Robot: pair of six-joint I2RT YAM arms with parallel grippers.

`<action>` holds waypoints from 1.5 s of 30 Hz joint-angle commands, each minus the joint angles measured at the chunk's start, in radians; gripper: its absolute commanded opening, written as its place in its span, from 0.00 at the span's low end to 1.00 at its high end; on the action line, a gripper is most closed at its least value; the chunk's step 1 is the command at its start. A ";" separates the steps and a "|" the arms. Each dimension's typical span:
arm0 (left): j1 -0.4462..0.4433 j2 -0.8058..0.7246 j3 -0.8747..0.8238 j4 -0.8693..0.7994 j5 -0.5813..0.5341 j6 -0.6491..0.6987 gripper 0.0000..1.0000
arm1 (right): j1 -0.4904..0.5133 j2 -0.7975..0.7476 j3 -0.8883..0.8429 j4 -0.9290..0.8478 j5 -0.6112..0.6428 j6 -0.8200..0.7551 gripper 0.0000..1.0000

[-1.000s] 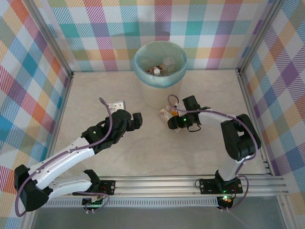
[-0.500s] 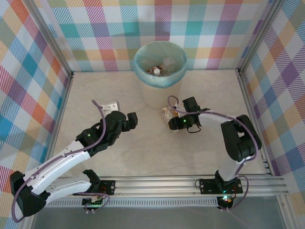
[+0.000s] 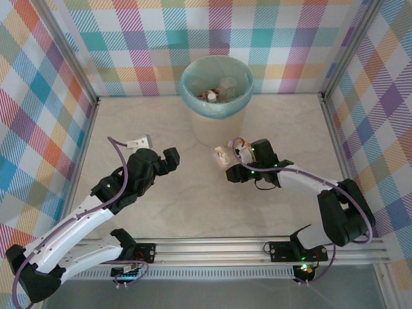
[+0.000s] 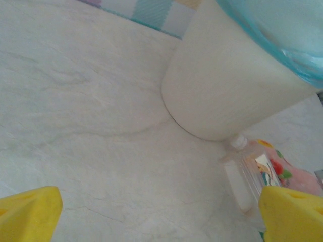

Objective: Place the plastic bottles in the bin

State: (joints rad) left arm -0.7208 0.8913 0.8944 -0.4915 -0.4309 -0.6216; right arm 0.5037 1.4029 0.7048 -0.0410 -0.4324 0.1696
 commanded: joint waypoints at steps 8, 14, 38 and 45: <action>0.012 0.099 0.056 0.205 0.437 -0.076 1.00 | 0.119 -0.224 -0.082 0.223 -0.027 0.006 0.33; 0.012 0.107 0.040 0.306 0.513 -0.096 1.00 | 0.147 -0.265 -0.064 0.263 -0.057 0.022 0.33; 0.011 0.066 -0.003 0.336 0.562 -0.045 0.91 | 0.172 -0.262 -0.044 0.461 -0.257 0.130 0.33; 0.012 0.039 -0.002 0.327 0.552 -0.022 0.80 | 0.205 -0.236 -0.016 0.433 -0.290 0.097 0.33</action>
State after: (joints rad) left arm -0.7174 0.9524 0.8993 -0.1791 0.1246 -0.6697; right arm 0.6941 1.1576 0.6472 0.3588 -0.6682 0.2874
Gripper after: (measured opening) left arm 0.806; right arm 0.389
